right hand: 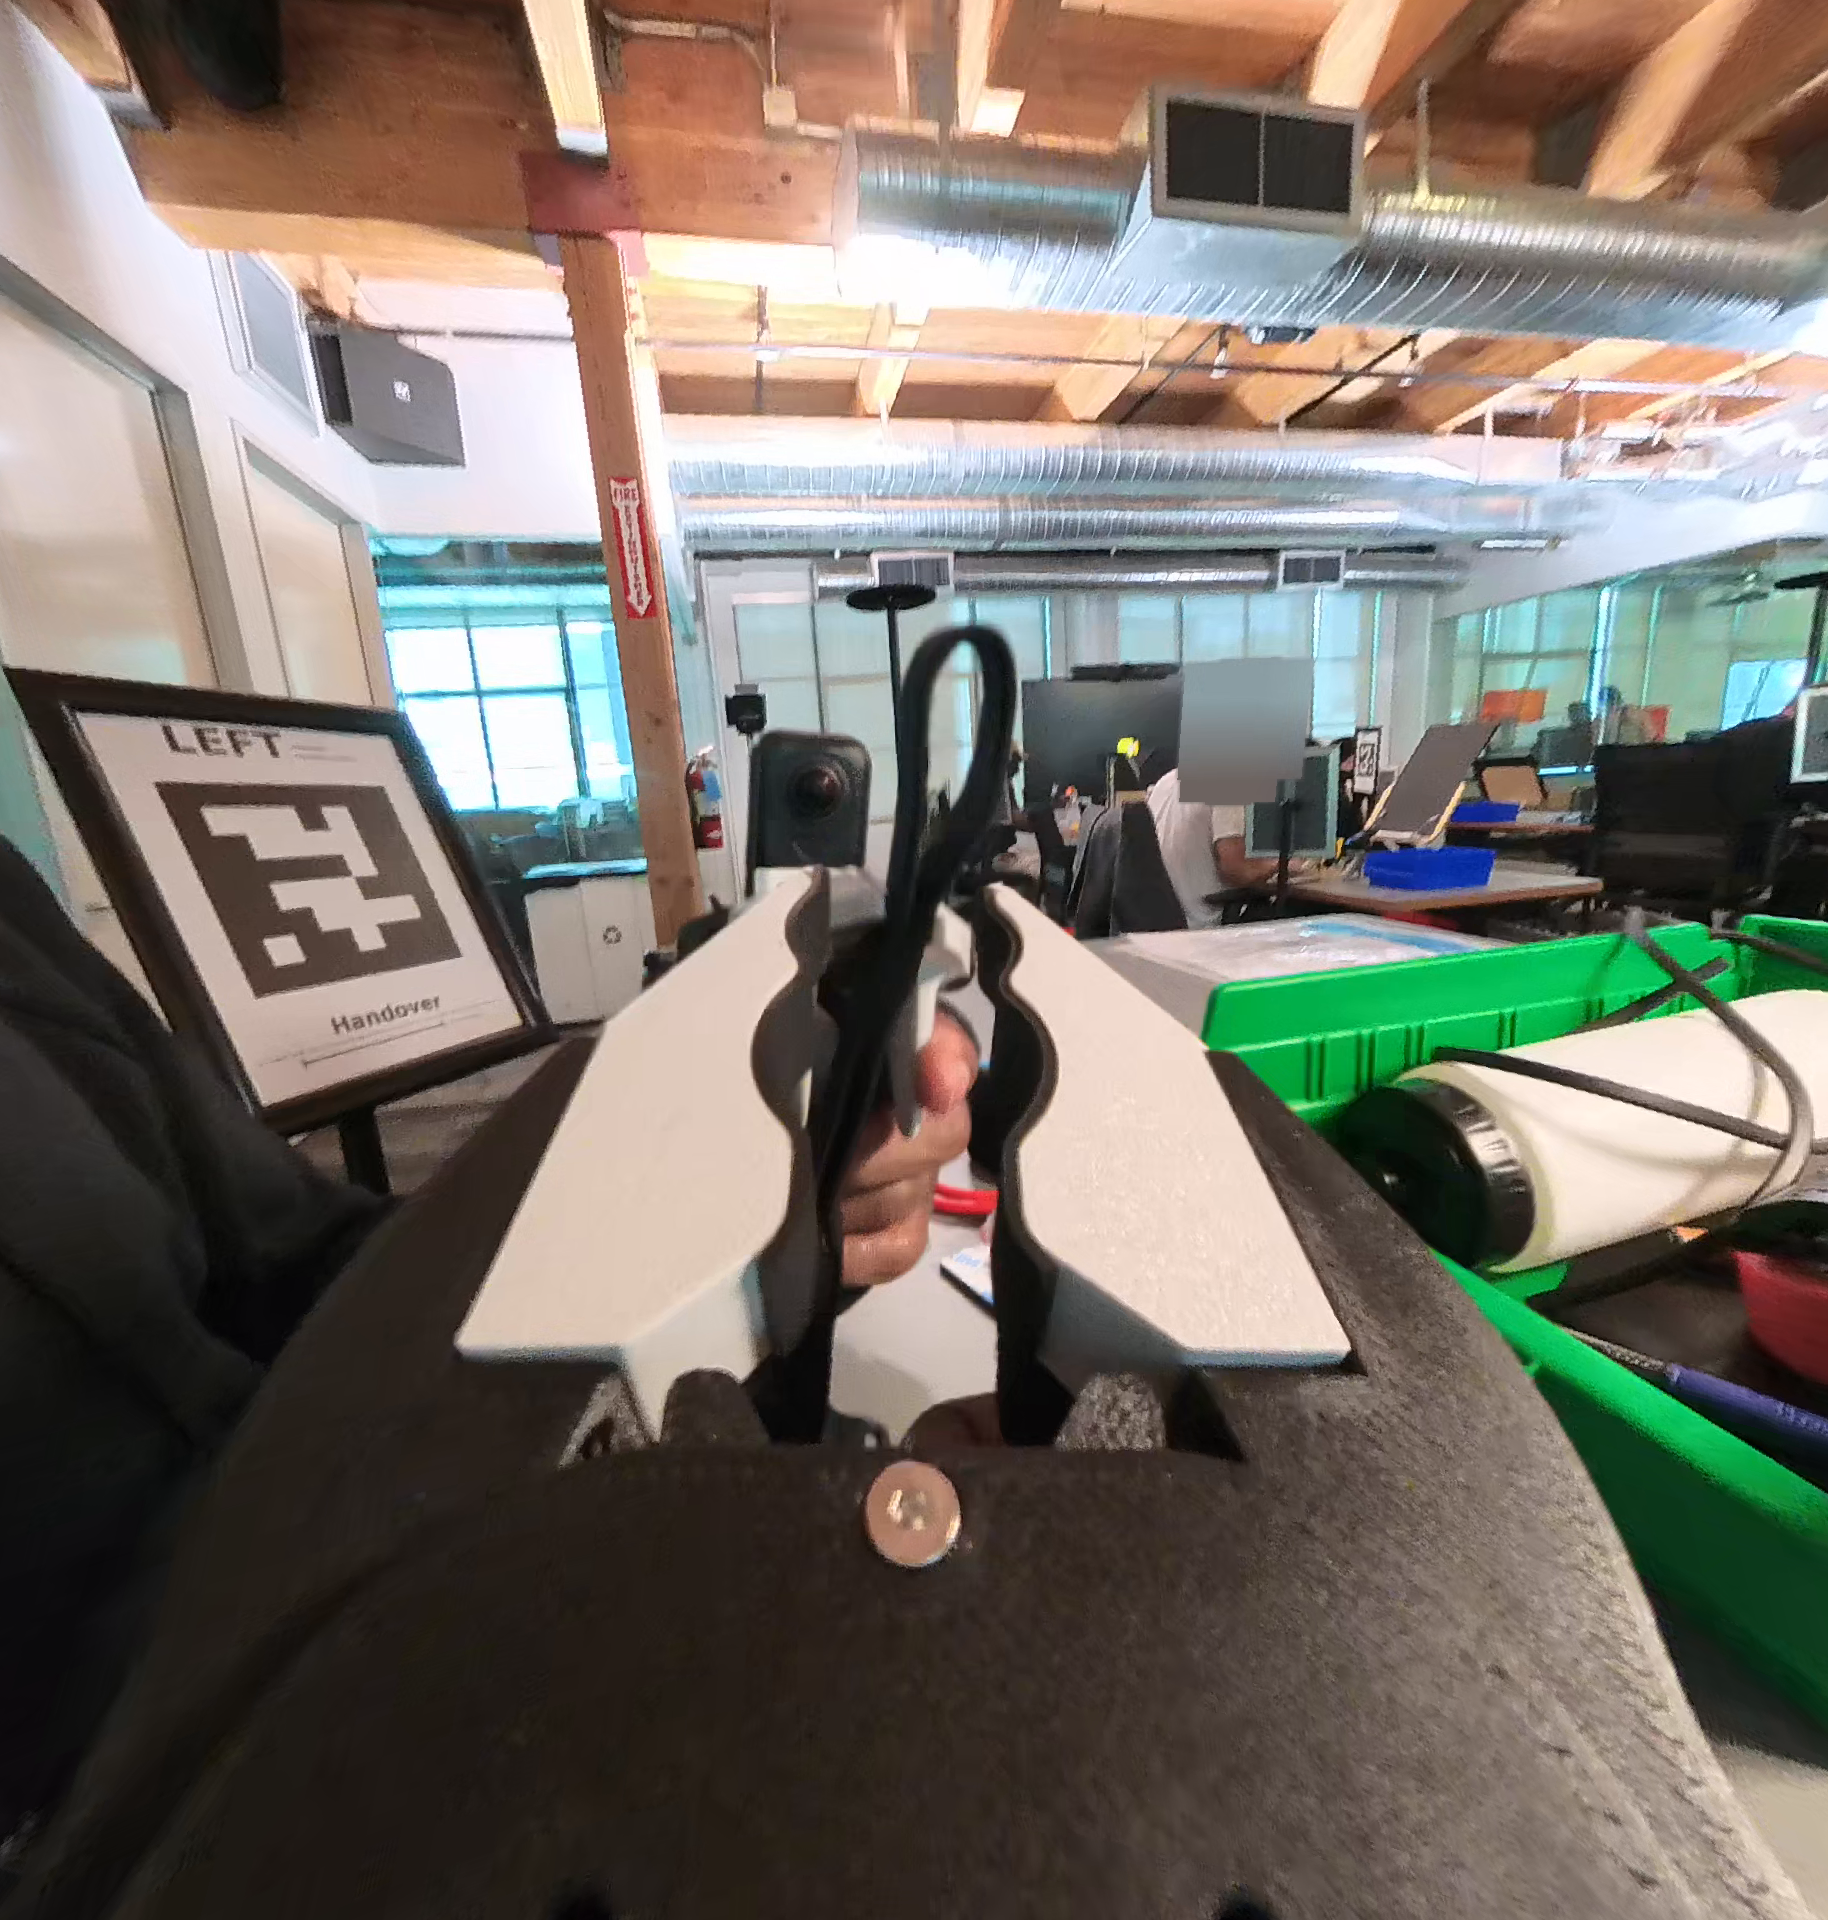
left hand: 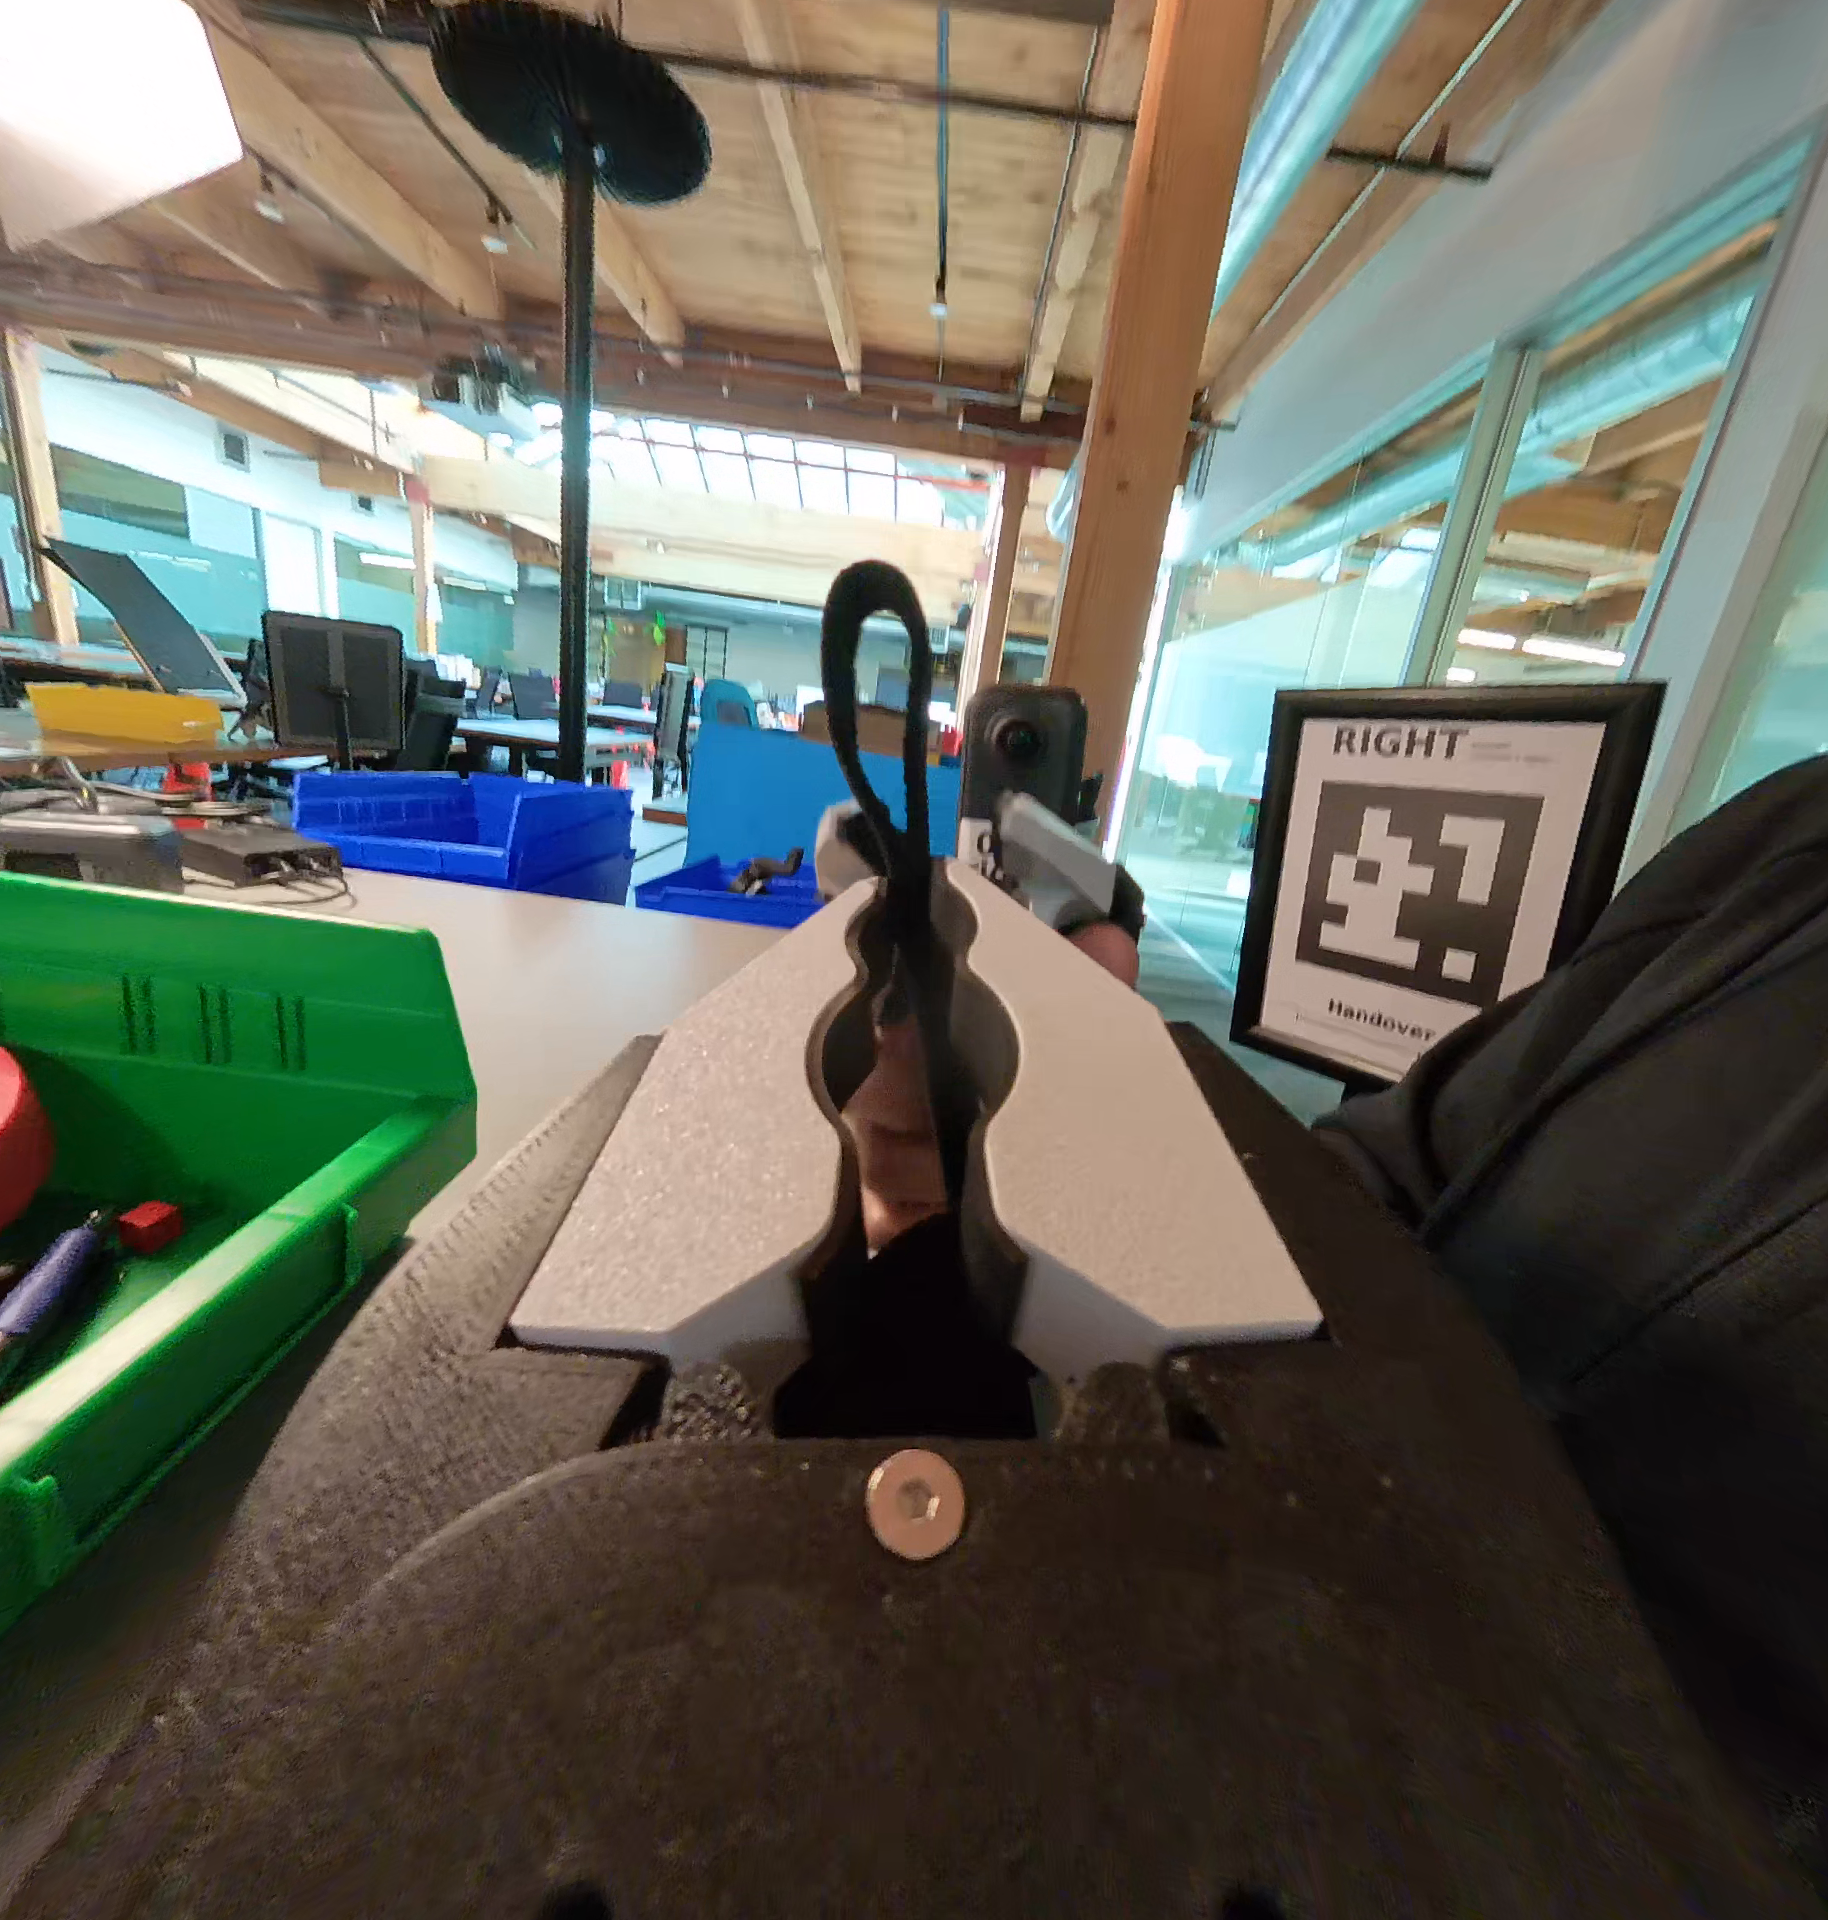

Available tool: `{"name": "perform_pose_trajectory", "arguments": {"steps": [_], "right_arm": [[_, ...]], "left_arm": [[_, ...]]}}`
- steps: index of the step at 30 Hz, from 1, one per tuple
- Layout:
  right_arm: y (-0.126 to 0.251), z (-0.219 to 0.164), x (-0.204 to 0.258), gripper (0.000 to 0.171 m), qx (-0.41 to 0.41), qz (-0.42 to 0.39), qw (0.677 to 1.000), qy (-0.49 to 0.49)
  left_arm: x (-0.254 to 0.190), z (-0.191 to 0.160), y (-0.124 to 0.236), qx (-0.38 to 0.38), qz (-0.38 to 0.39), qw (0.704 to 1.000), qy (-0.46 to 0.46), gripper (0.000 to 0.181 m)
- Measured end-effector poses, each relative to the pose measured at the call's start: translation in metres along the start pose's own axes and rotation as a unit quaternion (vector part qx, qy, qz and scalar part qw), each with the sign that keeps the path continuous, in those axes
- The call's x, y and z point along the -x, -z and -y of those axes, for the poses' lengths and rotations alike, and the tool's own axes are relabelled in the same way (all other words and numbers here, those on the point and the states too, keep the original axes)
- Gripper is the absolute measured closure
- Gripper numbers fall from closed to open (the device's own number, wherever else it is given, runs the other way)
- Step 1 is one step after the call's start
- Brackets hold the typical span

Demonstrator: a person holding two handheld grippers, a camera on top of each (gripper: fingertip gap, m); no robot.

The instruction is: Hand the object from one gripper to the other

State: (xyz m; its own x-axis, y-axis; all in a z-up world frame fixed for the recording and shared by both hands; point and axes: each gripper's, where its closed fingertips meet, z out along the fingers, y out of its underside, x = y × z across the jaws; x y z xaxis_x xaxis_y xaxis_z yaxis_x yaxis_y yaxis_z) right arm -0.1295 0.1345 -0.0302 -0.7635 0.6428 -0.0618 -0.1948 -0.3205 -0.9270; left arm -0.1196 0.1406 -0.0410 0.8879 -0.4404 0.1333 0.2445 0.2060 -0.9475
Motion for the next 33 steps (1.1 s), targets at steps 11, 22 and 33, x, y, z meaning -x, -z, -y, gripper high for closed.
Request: {"name": "perform_pose_trajectory", "arguments": {"steps": [11, 22, 33], "right_arm": [[-0.009, -0.032, 0.013, 0.164, 0.088, 0.016, 0.994, 0.06], [-0.012, -0.044, 0.012, 0.162, 0.116, 0.012, 0.991, 0.071], [-0.006, -0.031, -0.012, 0.153, 0.085, -0.047, 0.995, 0.036]], "left_arm": [[-0.004, 0.013, 0.002, -0.04, -0.008, 0.999, 0.006, 0.159], [-0.002, 0.012, 0.003, -0.037, -0.005, 0.999, 0.004, 0.17], [0.019, 0.008, 0.007, -0.016, 0.061, 0.998, -0.002, 0.174]]}}
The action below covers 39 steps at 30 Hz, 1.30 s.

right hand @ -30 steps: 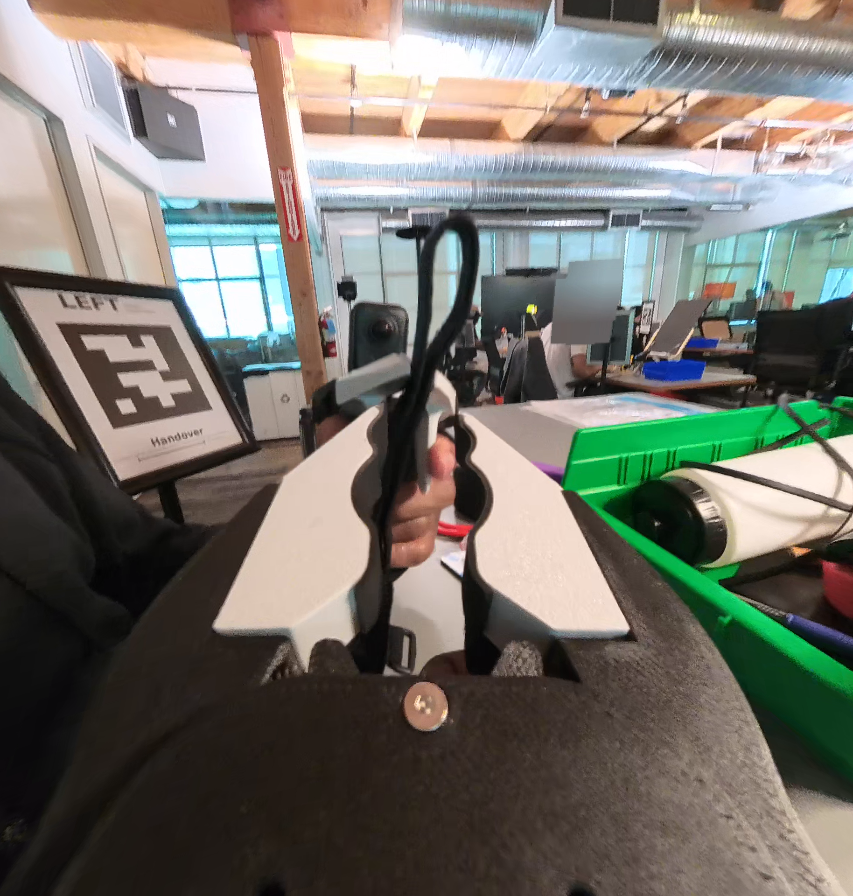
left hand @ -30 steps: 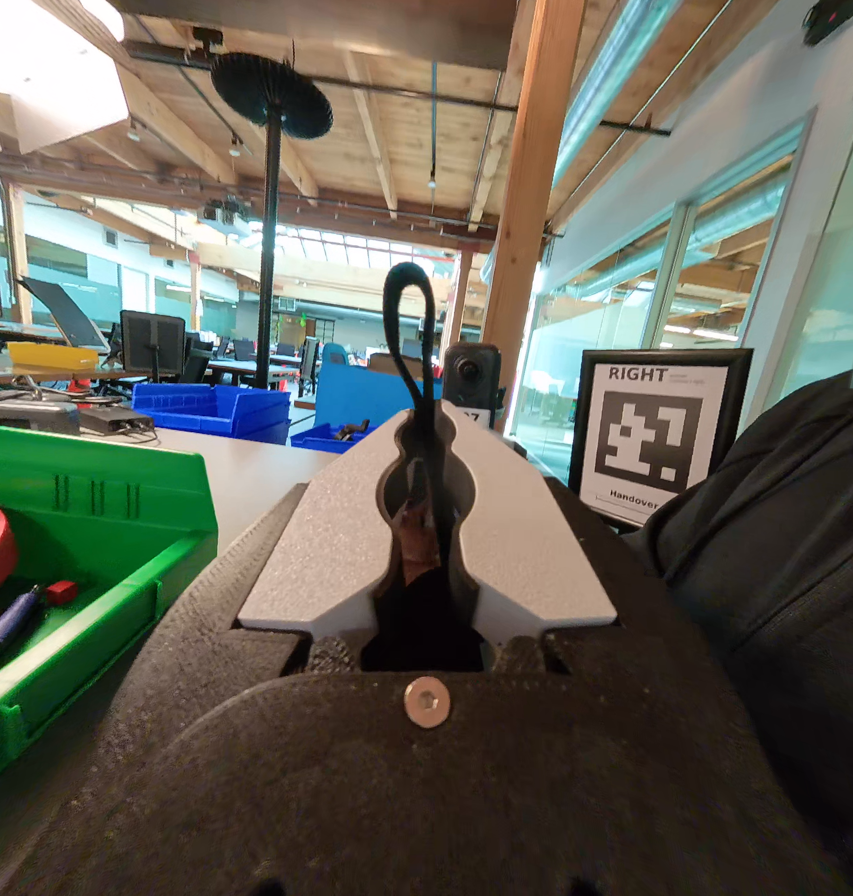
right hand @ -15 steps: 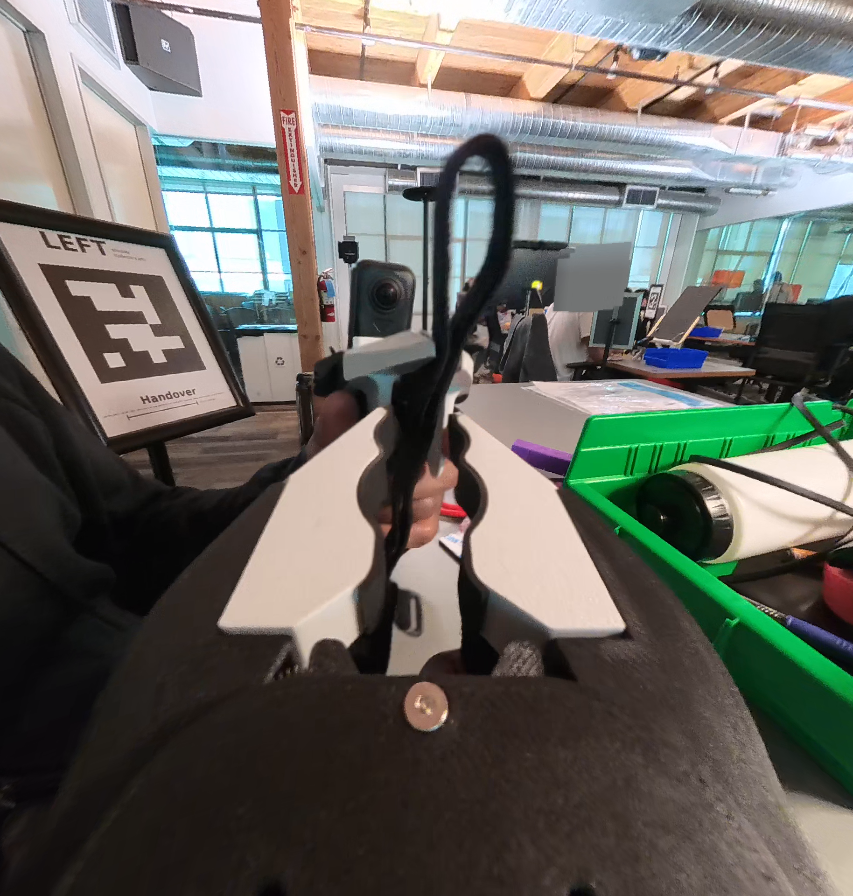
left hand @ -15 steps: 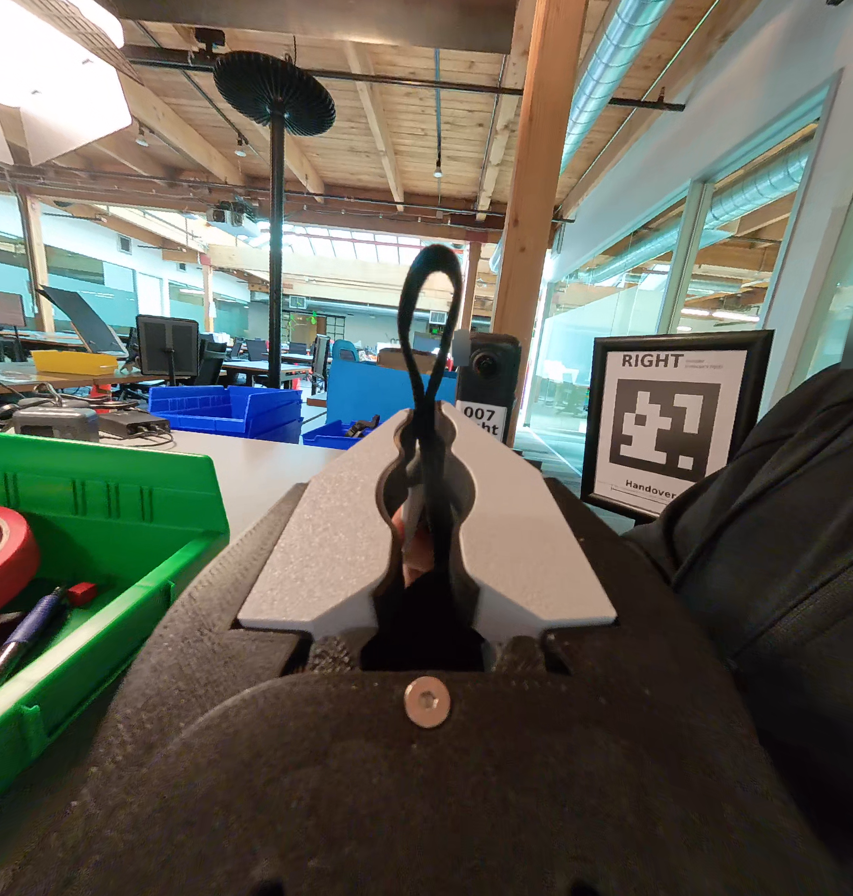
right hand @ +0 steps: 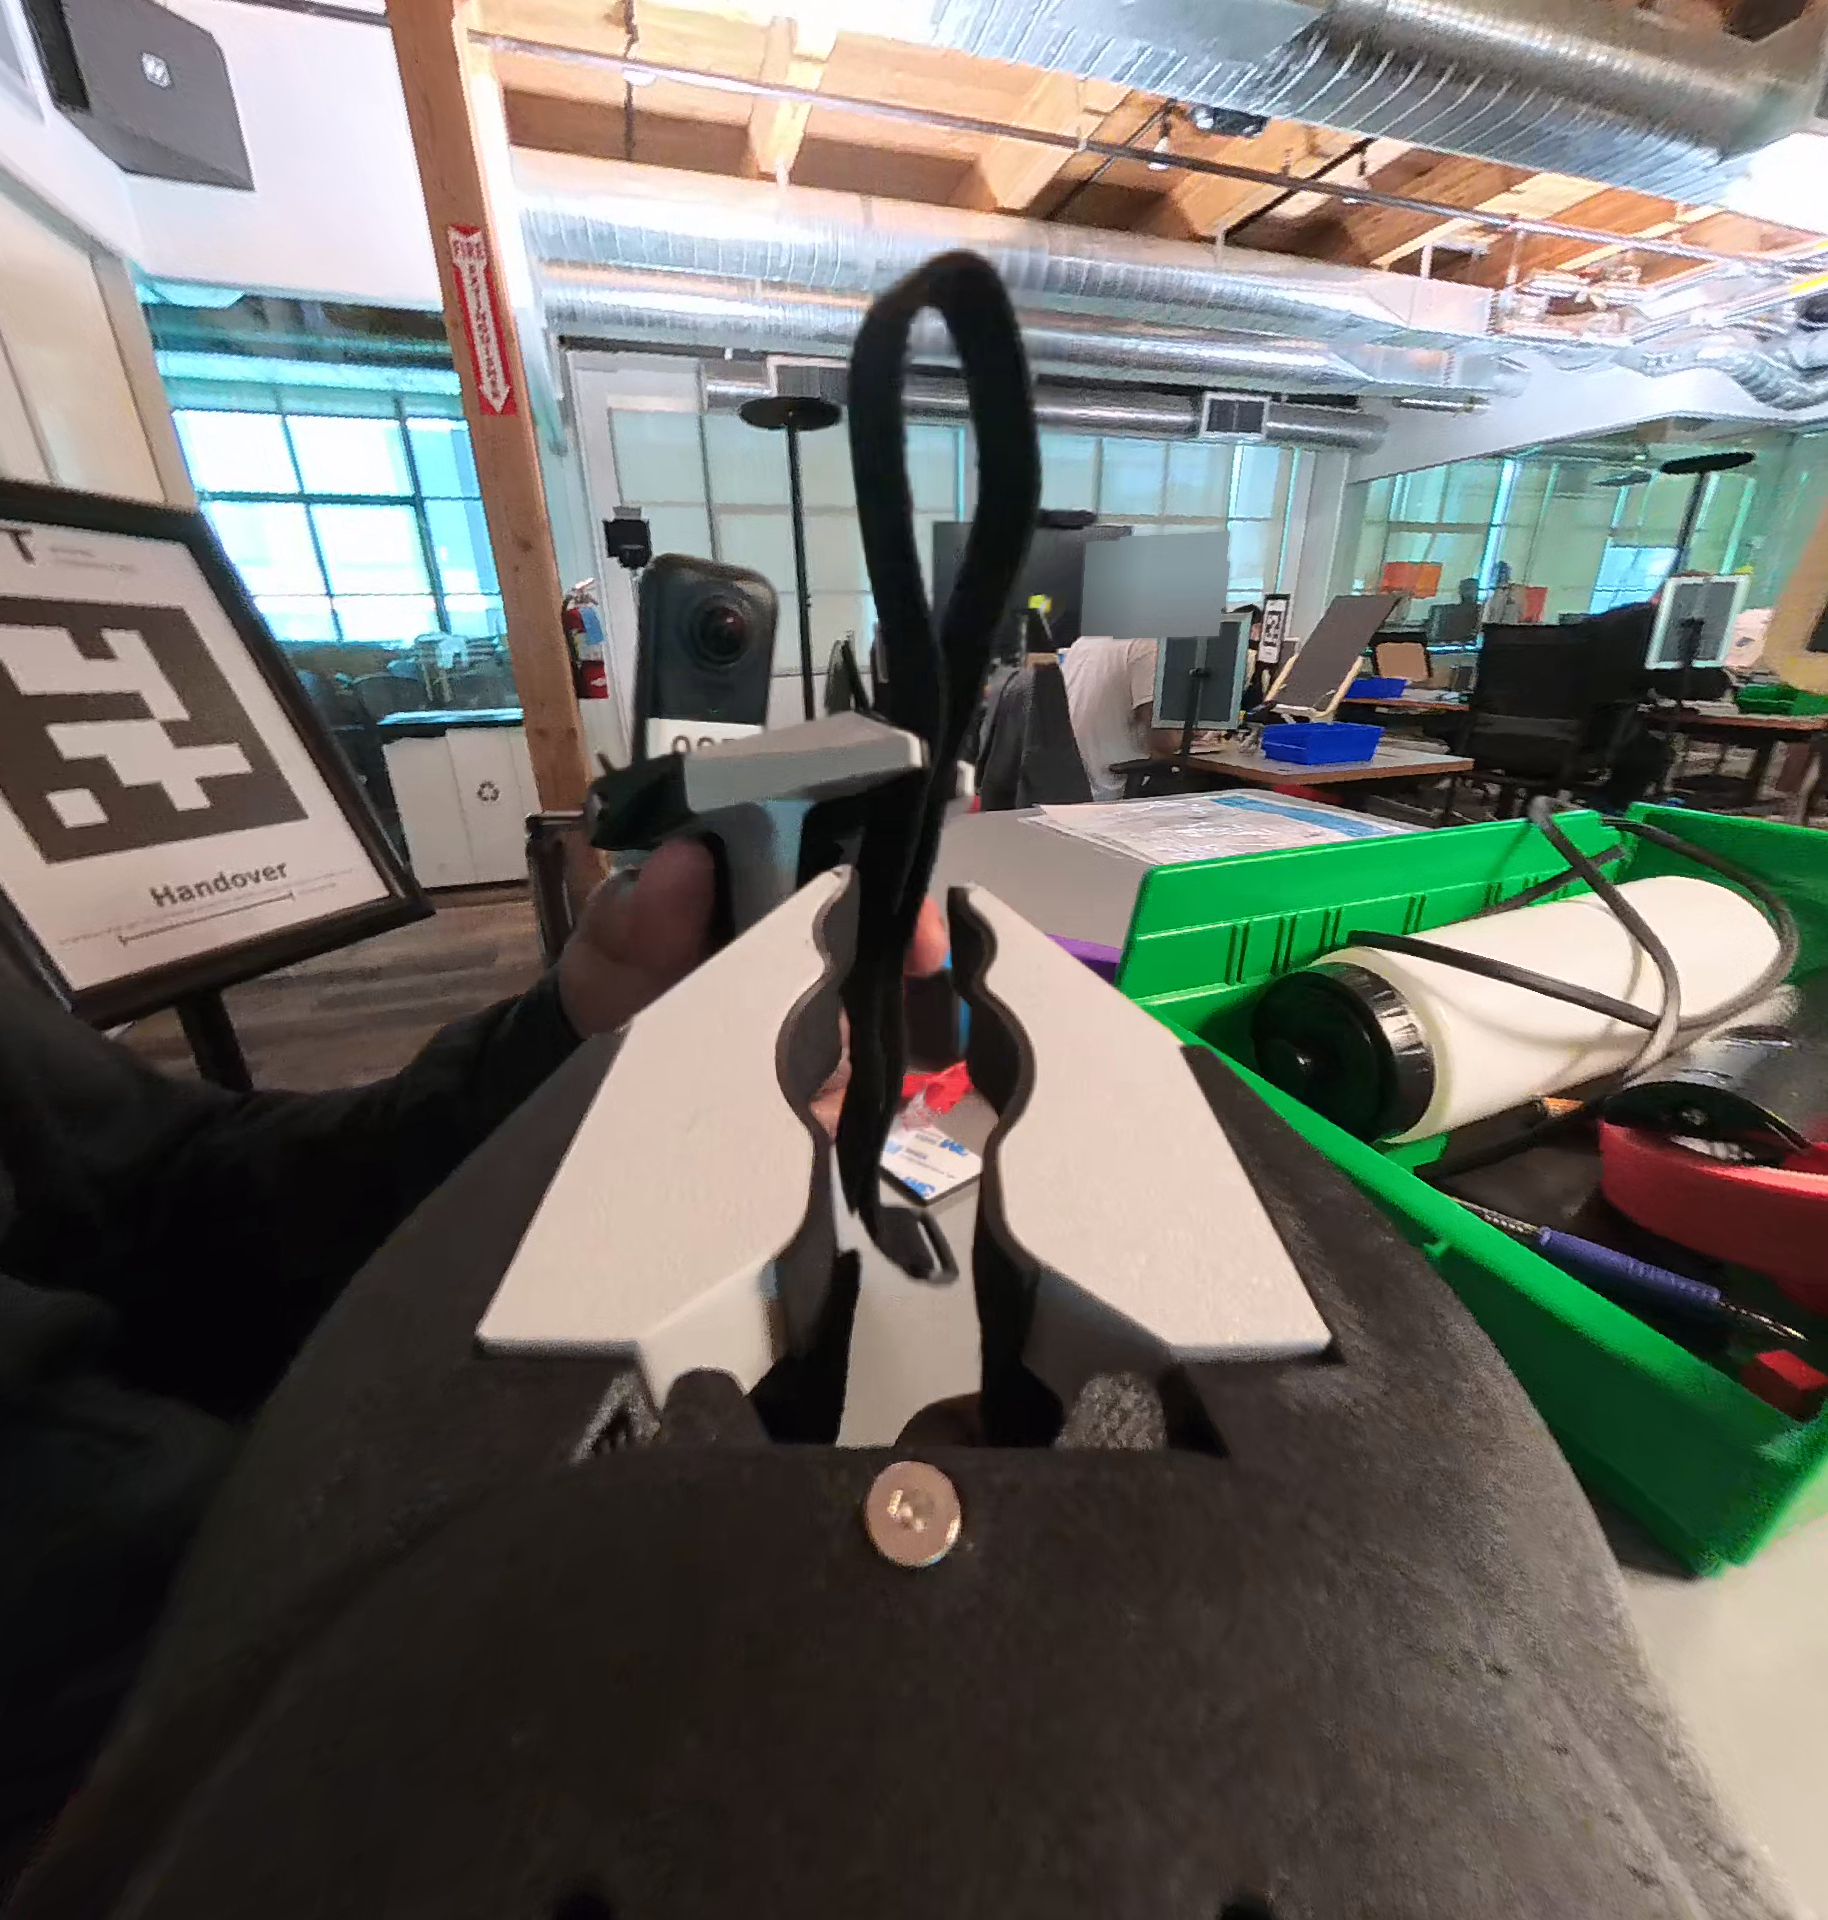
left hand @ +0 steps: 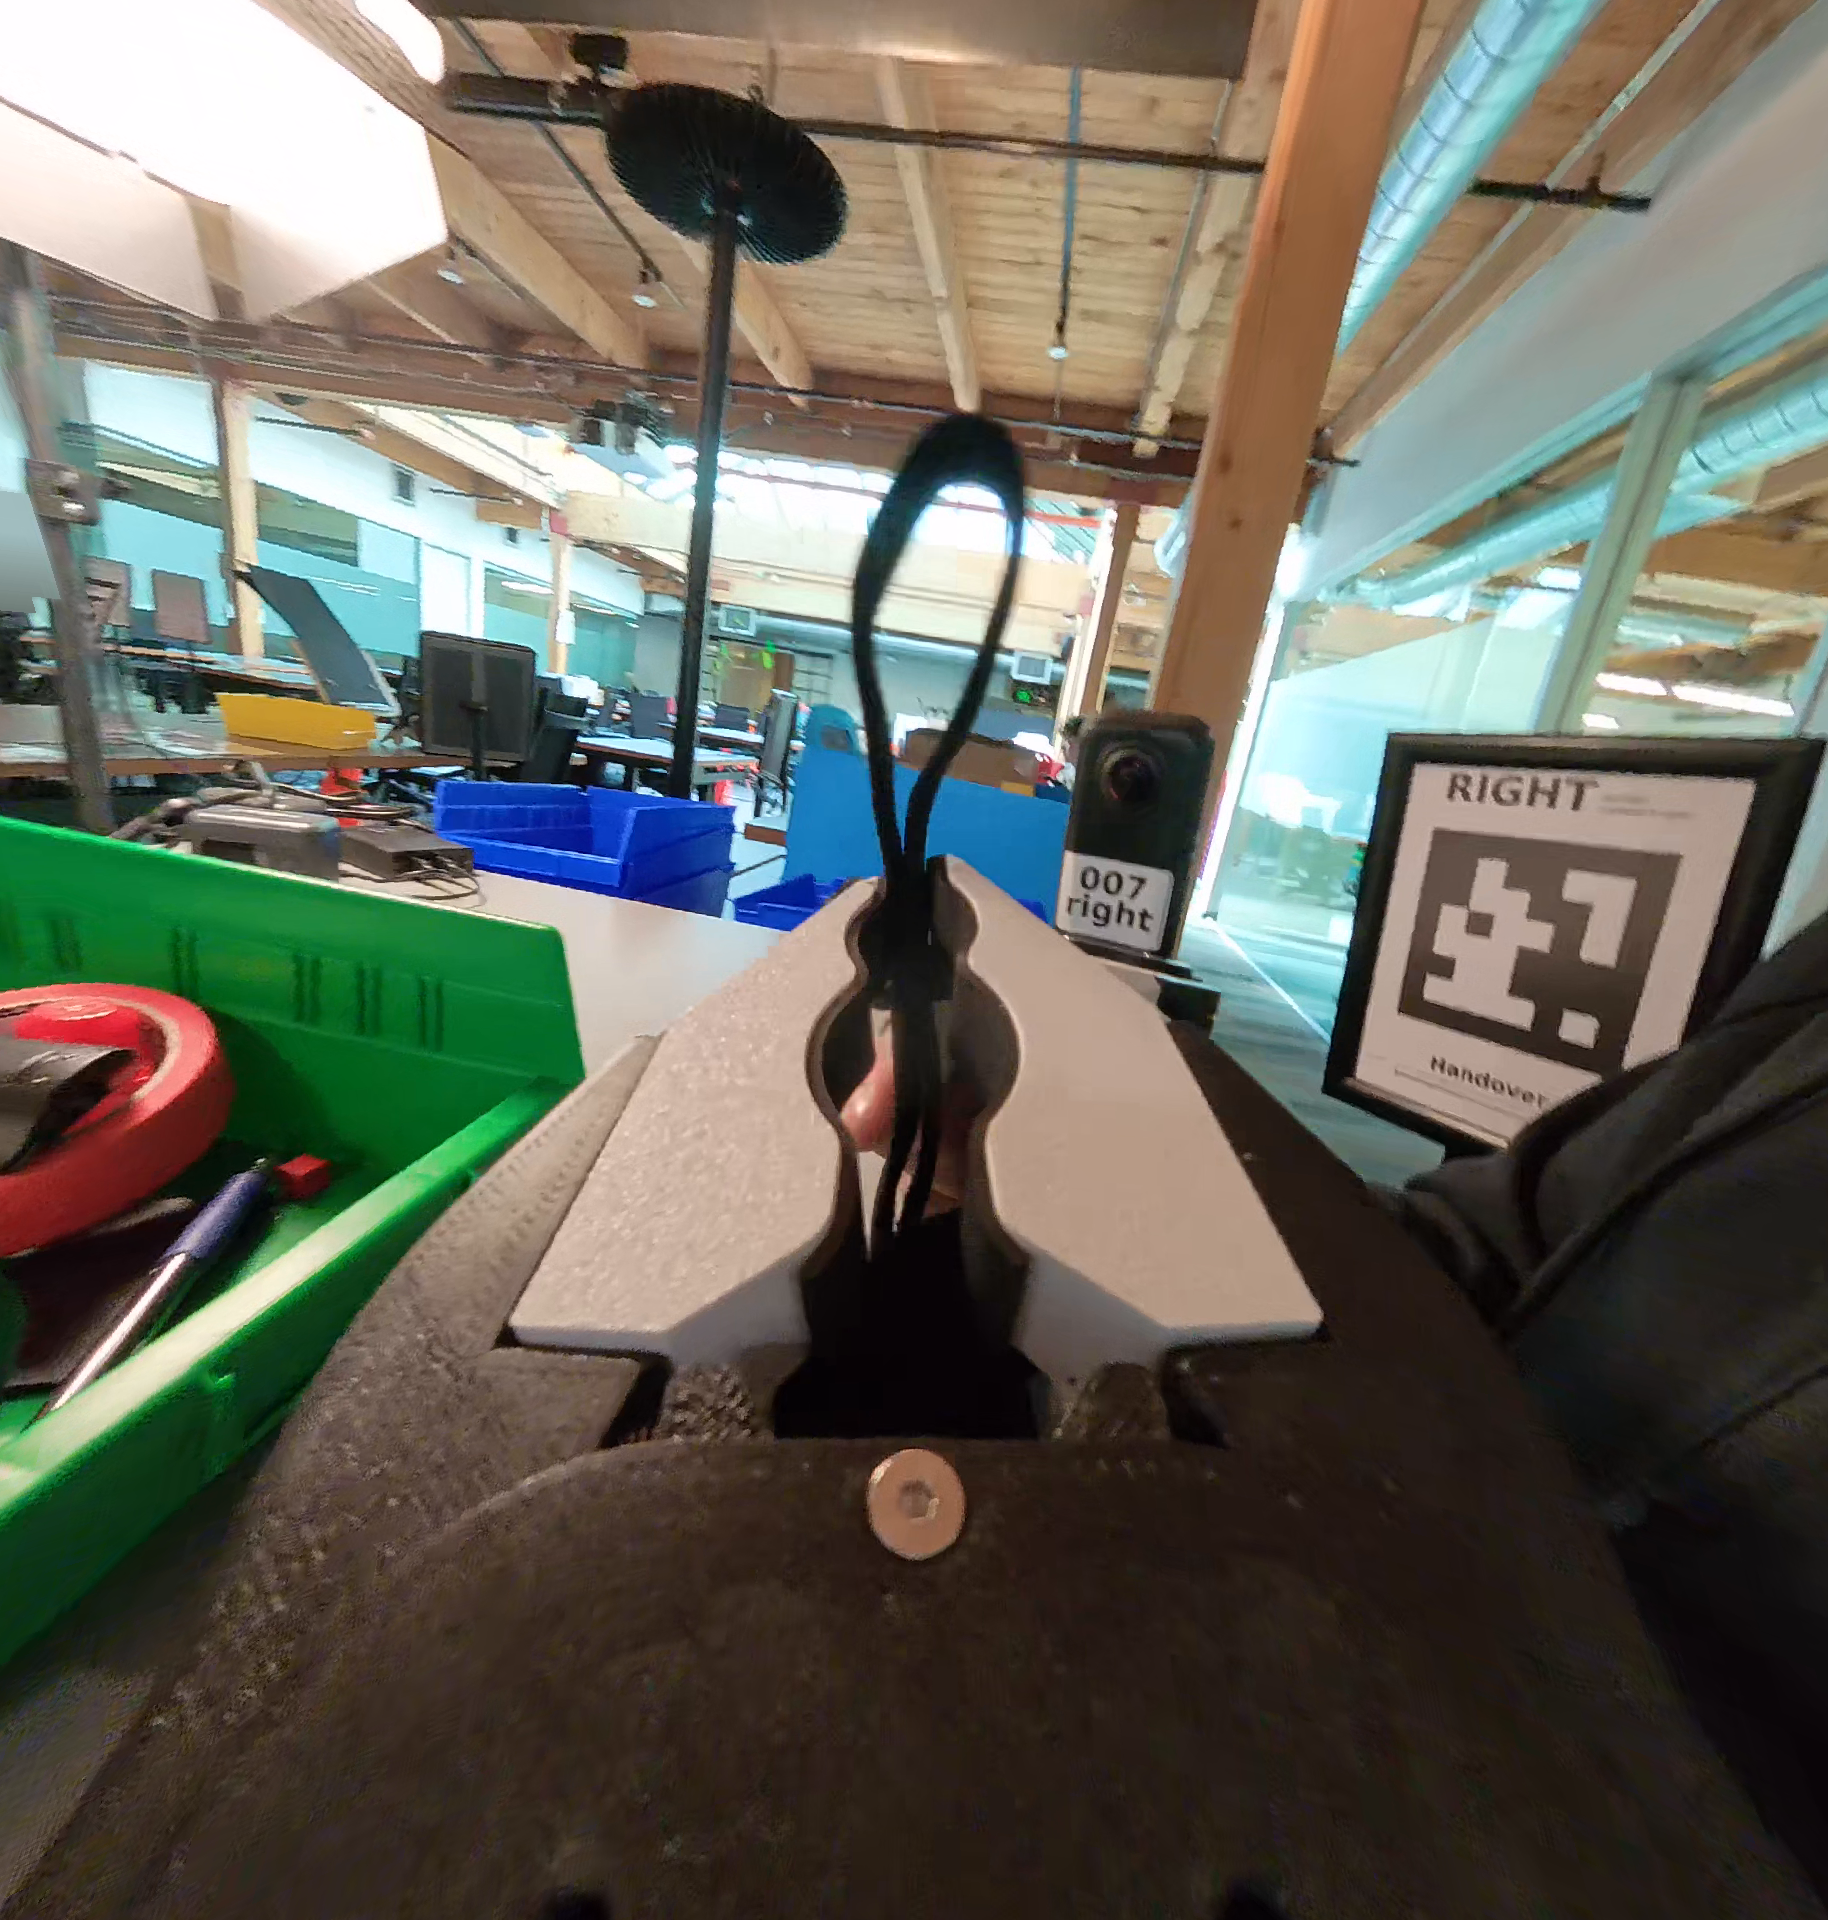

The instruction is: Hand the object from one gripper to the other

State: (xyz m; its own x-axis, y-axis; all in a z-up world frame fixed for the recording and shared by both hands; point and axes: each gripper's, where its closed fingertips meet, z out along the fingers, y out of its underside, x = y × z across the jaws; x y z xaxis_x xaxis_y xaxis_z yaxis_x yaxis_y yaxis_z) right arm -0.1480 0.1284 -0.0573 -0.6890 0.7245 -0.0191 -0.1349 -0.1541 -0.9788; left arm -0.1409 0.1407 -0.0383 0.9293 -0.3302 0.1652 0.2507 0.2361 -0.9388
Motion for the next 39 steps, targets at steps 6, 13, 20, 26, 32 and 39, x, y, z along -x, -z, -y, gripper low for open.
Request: {"name": "perform_pose_trajectory", "arguments": {"steps": [6, 13, 20, 26, 32, 39], "right_arm": [[0.002, -0.004, -0.019, 0.152, 0.007, -0.04, 0.999, -0.029], [0.006, -0.006, -0.038, 0.152, 0.008, -0.08, 0.995, -0.067], [0.009, -0.008, -0.048, 0.152, 0.009, -0.097, 0.991, -0.089], [0.018, -0.009, -0.055, 0.151, 0.021, -0.111, 0.99, -0.083], [0.036, -0.004, -0.066, 0.151, 0.011, -0.13, 0.987, -0.092], [0.045, -0.001, -0.067, 0.151, 0.002, -0.122, 0.987, -0.106]], "left_arm": [[0.056, 0.032, 0.049, 0.001, 0.176, 0.984, 0.009, 0.174], [0.146, 0.031, 0.165, 0.05, 0.412, 0.907, 0.077, 0.174], [0.173, 0.013, 0.188, 0.128, 0.458, 0.877, 0.07, 0.155], [0.174, 0.029, 0.188, 0.216, 0.523, 0.822, -0.055, 0.133], [0.171, 0.022, 0.183, 0.353, 0.525, 0.764, -0.123, 0.12], [0.148, 0.048, 0.127, 0.338, 0.451, 0.803, -0.194, 0.124]]}}
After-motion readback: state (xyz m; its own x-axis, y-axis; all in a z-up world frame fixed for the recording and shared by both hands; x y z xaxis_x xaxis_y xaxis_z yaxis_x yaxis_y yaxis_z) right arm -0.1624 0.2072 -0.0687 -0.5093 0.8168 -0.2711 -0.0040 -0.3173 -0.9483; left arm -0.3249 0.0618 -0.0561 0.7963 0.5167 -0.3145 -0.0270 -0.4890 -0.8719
